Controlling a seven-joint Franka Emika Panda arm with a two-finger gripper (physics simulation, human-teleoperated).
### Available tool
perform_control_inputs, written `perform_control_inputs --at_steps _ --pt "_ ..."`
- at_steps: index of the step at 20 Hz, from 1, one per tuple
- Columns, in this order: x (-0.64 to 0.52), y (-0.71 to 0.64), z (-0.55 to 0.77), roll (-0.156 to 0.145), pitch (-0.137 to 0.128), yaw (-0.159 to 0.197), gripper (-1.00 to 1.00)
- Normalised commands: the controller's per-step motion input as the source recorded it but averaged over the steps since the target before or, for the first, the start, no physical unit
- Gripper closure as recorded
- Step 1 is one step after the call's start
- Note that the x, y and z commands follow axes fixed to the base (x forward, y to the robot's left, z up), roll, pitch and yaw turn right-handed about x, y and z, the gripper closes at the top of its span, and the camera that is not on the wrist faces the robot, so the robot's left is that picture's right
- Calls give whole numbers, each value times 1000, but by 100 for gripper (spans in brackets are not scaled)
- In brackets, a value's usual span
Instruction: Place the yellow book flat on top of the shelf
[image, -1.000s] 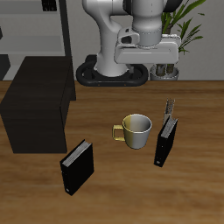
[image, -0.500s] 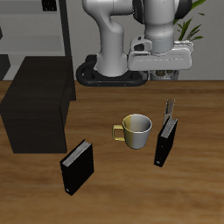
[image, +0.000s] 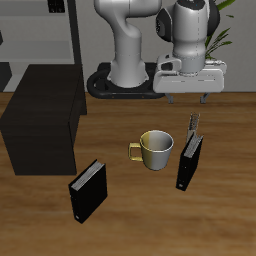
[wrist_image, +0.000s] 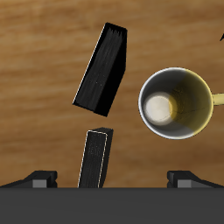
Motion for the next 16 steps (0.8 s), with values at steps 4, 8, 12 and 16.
perform_control_inputs --at_steps 4,8,12,16 --pt "1 34 -336 1 -8 -25 -100" --pt "14 82 -353 -4 1 6 -100" --pt "3 102 -272 0 24 7 -100" --pt "-17 107 -296 1 48 39 -100"
